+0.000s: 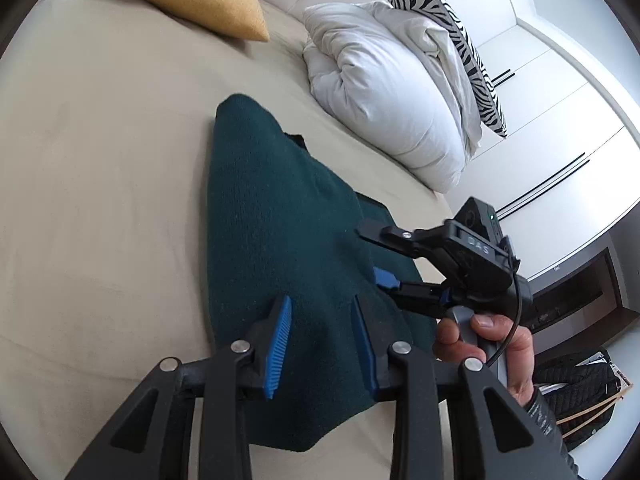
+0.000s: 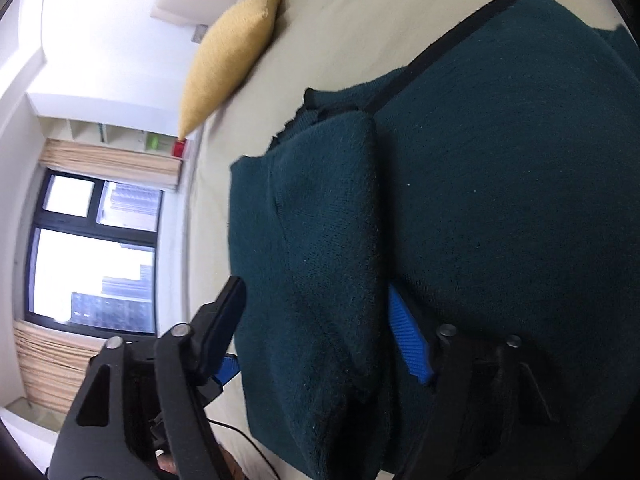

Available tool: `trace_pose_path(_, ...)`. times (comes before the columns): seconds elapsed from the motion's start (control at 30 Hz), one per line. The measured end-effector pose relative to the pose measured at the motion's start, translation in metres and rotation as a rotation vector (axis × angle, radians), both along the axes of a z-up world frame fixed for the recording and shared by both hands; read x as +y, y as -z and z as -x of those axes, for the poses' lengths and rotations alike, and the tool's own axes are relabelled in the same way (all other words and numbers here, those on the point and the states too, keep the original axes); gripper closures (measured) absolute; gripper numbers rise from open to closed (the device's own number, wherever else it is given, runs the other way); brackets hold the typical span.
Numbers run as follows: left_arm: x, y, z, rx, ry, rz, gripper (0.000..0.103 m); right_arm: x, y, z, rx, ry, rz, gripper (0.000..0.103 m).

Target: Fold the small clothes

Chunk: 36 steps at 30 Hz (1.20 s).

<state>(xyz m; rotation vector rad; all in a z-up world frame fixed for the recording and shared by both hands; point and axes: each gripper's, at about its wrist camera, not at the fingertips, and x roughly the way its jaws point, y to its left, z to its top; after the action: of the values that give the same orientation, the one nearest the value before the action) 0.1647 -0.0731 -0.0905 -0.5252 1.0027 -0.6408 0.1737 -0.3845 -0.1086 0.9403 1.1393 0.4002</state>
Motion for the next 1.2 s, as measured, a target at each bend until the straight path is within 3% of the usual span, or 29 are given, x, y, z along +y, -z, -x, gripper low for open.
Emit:
trace_pose_path(0.03, 0.002, 0.001, 0.003, -0.002, 0.005, -0.006, 0.070, 0.004, 0.000, -0.001, 0.008, -0.006, 0.021, 0.054)
trace_pose_path(0.07, 0.001, 0.001, 0.003, -0.005, 0.008, -0.012, 0.070, 0.007, 0.001, -0.002, 0.019, -0.010, 0.050, 0.071)
trace_pose_path(0.1, -0.001, 0.000, 0.003, -0.006, 0.013, -0.015, 0.070, 0.010, 0.002, -0.003, 0.028, -0.013, 0.072, 0.079)
trace_pose_path(0.2, 0.002, 0.001, 0.004, -0.004, 0.014, -0.013, 0.070, 0.012, 0.000, -0.003, 0.015, -0.019, 0.113, 0.088)
trace_pose_path(0.4, -0.018, -0.010, -0.001, -0.028, 0.016, -0.032, 0.070, 0.000, -0.027, 0.005, -0.061, -0.020, 0.195, 0.090)
trace_pose_path(0.57, -0.050, -0.021, -0.006, -0.067, 0.060, -0.071, 0.070, -0.039, -0.040, 0.018, -0.068, 0.003, 0.267, 0.090)
trace_pose_path(0.67, -0.074, -0.026, -0.012, -0.101, 0.091, -0.111, 0.064, -0.066, -0.036, 0.027, -0.052, 0.024, 0.289, 0.090)
trace_pose_path(0.93, -0.123, -0.030, -0.018, -0.144, 0.151, -0.181, 0.064, -0.127, -0.030, 0.056, -0.026, 0.071, 0.334, 0.091)
trace_pose_path(1.2, -0.136, -0.012, -0.021, -0.145, 0.170, -0.242, 0.062, -0.144, -0.018, 0.062, -0.016, 0.092, 0.333, 0.092)
